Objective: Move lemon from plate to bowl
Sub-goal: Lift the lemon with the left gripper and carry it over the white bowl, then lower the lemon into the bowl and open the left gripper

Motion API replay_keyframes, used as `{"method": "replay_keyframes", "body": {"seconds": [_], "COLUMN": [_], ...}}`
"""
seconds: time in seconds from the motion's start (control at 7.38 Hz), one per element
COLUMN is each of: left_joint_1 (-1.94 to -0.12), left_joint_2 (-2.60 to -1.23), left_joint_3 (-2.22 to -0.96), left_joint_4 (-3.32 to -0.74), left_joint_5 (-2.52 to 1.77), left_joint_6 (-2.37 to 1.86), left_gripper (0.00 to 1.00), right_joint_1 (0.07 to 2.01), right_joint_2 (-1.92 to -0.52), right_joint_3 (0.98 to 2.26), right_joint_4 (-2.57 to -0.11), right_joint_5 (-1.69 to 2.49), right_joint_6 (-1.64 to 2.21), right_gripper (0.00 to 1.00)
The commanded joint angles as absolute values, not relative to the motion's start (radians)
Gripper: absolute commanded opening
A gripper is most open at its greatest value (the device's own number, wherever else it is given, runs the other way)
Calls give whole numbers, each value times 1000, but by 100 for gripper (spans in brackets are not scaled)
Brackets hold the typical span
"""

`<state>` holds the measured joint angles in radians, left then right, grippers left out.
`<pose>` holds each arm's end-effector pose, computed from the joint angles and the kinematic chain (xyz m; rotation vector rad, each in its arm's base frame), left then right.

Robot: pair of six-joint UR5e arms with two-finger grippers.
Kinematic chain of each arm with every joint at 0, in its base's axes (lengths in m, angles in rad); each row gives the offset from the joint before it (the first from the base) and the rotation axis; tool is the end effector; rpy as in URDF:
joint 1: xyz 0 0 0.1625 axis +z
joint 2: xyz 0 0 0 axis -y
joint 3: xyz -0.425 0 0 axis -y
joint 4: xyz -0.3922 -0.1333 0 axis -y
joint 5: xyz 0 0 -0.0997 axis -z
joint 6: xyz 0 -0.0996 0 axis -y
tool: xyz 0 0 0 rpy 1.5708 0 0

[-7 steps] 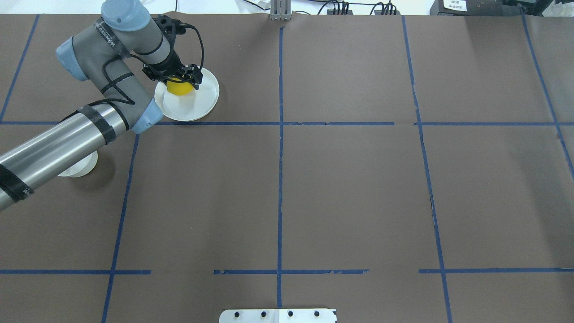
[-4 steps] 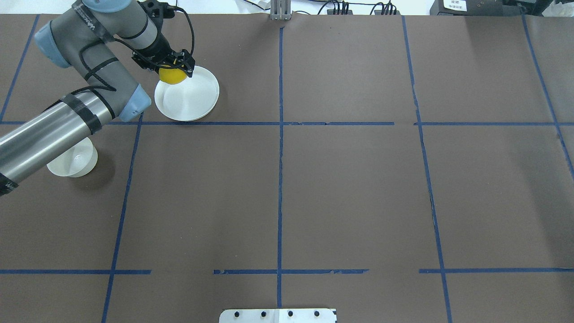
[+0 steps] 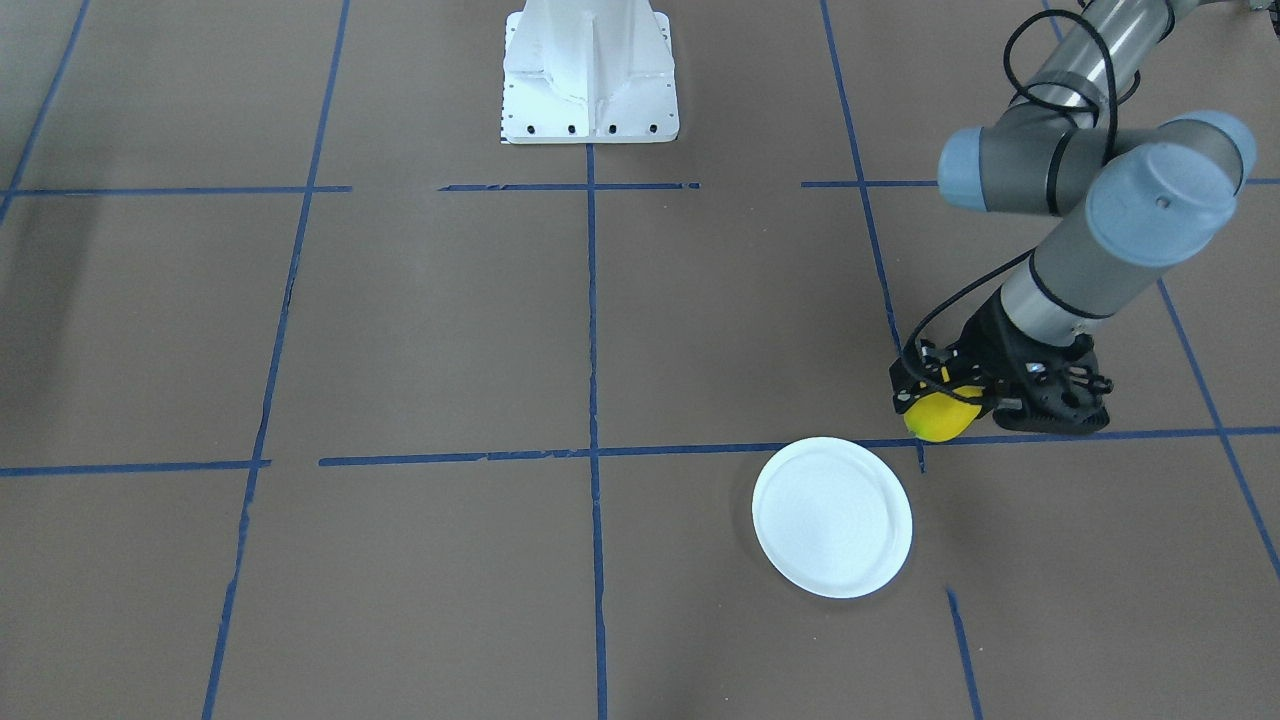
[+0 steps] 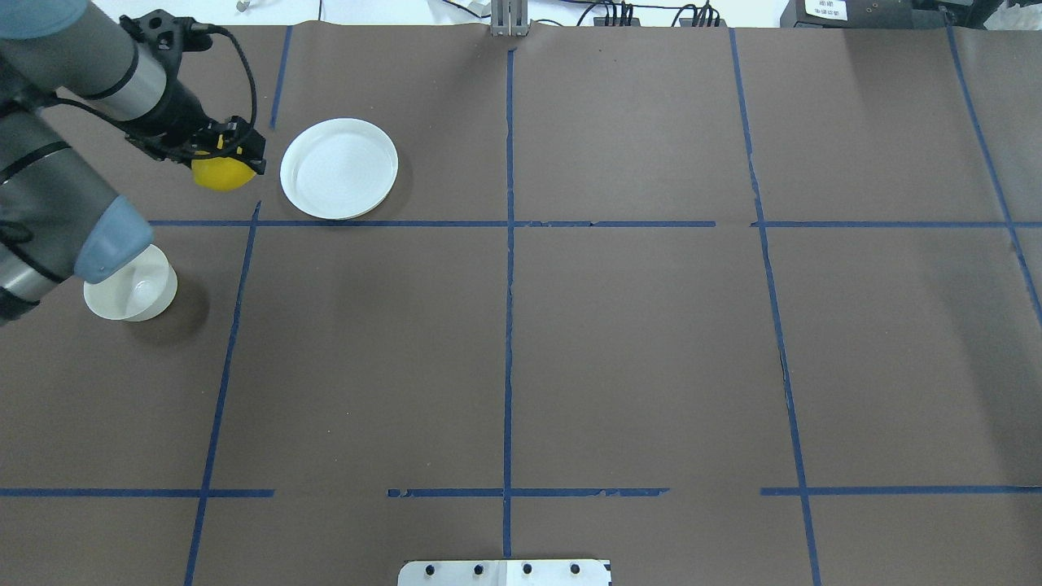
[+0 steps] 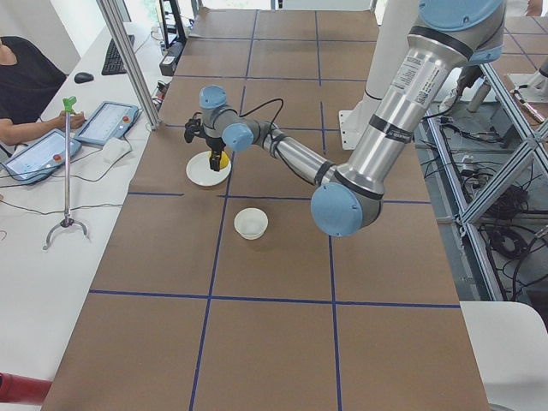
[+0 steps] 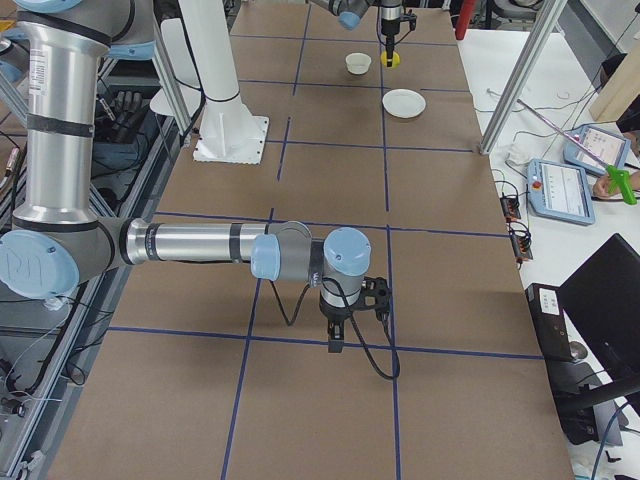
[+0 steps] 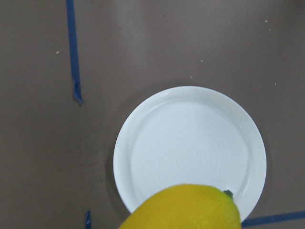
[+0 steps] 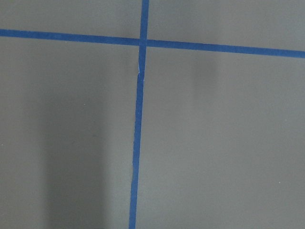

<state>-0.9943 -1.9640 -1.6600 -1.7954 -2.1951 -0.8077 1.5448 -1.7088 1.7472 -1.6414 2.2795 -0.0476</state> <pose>0.2851 -0.5763 0.3698 0.1445 0.8944 0.0054 0.0573 -0.4323 0.6472 -0.0232 -0.7090 -0.0591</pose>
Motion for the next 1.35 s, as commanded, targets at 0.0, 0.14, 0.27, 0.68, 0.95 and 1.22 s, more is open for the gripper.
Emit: {"method": "replay_keyframes", "body": {"seconds": [0.0, 0.14, 0.27, 0.68, 0.95, 1.22], "left_joint_1": [-996, -996, -991, -982, -967, -954], "left_joint_2": [-1794, -1714, -1607, -1548, -1557, -1589], "left_joint_3": [-1773, -1781, -1779, -1752, -1749, -1724], "left_joint_4": [-1786, -1851, -1987, -2071, -2072, -2072], "left_joint_5": [-2191, -2183, -2142, -2141, -2141, -2144], "left_joint_6": [-805, -807, -808, -808, -811, -819], "left_gripper": [0, 0, 0, 0, 0, 8], "right_joint_1": [1545, 1545, 1545, 1545, 1545, 1545], "right_joint_2": [-1709, -1709, -1709, -1709, -1709, -1709], "right_joint_3": [1747, 1747, 1747, 1747, 1747, 1747], "right_joint_4": [-1641, -1641, -1641, -1641, -1641, -1641], "right_joint_5": [2279, 2279, 2279, 2279, 2279, 2279], "right_joint_6": [-48, -48, -48, -48, -48, -48], "right_gripper": [100, 100, 100, 100, 100, 100]}}
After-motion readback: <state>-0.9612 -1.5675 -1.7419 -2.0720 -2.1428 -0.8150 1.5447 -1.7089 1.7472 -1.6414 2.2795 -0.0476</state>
